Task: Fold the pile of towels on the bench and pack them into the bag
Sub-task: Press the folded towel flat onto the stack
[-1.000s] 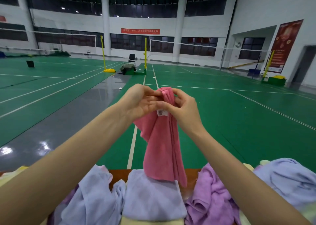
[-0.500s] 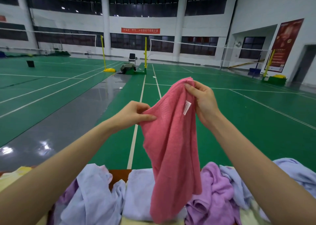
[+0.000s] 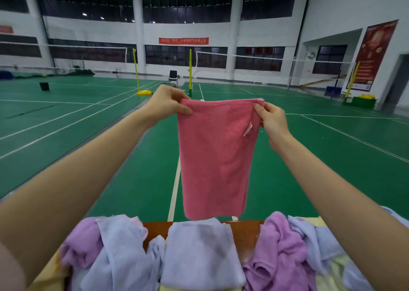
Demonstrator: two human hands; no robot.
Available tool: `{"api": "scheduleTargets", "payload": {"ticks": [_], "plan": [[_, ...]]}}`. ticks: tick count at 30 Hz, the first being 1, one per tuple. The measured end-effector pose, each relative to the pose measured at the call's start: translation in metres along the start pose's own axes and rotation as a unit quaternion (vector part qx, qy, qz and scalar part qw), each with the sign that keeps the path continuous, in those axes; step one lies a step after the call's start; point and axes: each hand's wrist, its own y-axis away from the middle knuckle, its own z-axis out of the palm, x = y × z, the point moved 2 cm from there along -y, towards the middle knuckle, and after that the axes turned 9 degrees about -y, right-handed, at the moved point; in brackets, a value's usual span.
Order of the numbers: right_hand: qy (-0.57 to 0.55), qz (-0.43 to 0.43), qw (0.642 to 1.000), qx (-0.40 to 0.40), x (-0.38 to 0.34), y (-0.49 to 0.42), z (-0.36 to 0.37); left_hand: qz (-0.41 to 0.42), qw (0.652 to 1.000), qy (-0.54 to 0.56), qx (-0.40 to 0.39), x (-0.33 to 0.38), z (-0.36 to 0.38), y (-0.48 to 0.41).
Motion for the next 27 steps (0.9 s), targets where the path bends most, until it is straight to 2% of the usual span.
{"api": "scheduleTargets", "payload": {"ticks": [2, 4, 8, 12, 18, 23, 27], "plan": [[-0.011, 0.009, 1.000, 0.010, 0.003, -0.005, 0.002, -0.062, 0.994, 0.087, 0.038, 0.000, 0.000, -0.008], [-0.009, 0.013, 1.000, 0.002, 0.009, -0.006, 0.005, -0.114, 0.982, 0.148, 0.038, -0.005, 0.002, -0.011], [0.007, 0.032, 0.999, -0.027, 0.029, 0.007, 0.002, -0.138, 0.976, 0.168, 0.013, -0.022, 0.011, 0.005], [-0.004, 0.073, 0.995, -0.065, 0.047, 0.047, -0.006, -0.115, 0.983, 0.115, -0.083, -0.044, 0.021, 0.044], [-0.021, 0.163, 0.979, -0.119, 0.080, 0.118, -0.029, -0.113, 0.972, 0.111, -0.172, -0.057, 0.037, 0.112], [-0.003, 0.223, 0.969, -0.109, 0.095, 0.170, -0.049, -0.109, 0.935, 0.107, -0.320, -0.056, 0.062, 0.158], [0.054, 0.259, 0.948, -0.178, 0.094, 0.210, -0.061, -0.099, 0.877, 0.108, -0.457, -0.062, 0.080, 0.189]]}}
